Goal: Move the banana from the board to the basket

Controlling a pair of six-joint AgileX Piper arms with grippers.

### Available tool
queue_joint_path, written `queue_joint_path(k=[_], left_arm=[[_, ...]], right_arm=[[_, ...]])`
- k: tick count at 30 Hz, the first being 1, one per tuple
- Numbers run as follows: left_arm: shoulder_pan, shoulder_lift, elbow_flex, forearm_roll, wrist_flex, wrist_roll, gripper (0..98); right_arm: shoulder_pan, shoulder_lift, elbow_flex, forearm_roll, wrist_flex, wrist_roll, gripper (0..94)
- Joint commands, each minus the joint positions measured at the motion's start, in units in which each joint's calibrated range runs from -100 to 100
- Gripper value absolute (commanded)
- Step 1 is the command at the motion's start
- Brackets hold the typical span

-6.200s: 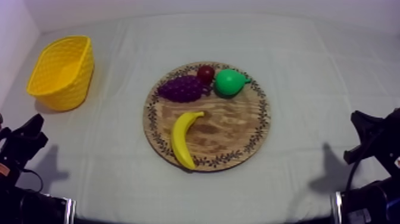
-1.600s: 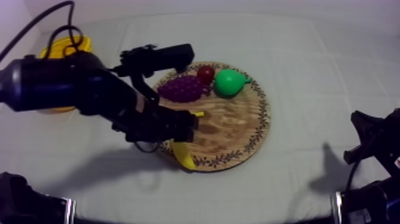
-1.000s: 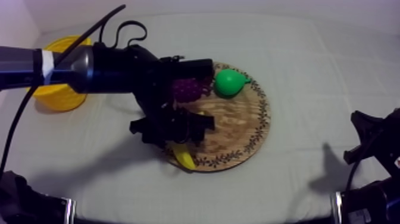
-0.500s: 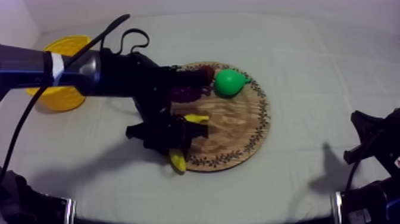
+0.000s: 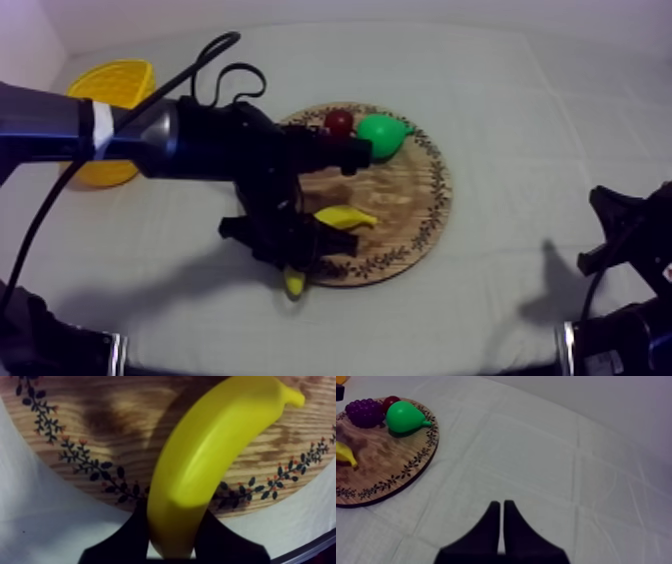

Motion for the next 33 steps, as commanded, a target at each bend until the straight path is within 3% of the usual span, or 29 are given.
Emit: queue_joint_path(k=[1, 8, 14, 22, 33], left_arm=[[0.0, -1.2, -0.4, -0.78, 0.7, 0.2, 29.8], [-1.9, -8.4, -2.3, -3.83, 5.6, 0.9, 30.3], [-6.9, -17.6, -3.8, -6.63, 11.4, 0.7, 30.6], [-18.8, -27.4, -5.9, -9.56, 17.7, -2.2, 31.6], [-36.6, -26.1, -10.4, -11.45, 18.0, -7.3, 32.0]], right_arm=[[0.0, 0.0, 0.0, 0.0, 0.0, 0.0, 0.5], [0.0, 0.0, 0.0, 0.0, 0.0, 0.0, 0.5], [0.0, 0.0, 0.0, 0.0, 0.0, 0.1, 0.5], [0.0, 0.0, 0.0, 0.0, 0.0, 0.1, 0.5], [0.0, 0.0, 0.0, 0.0, 0.0, 0.0, 0.5]])
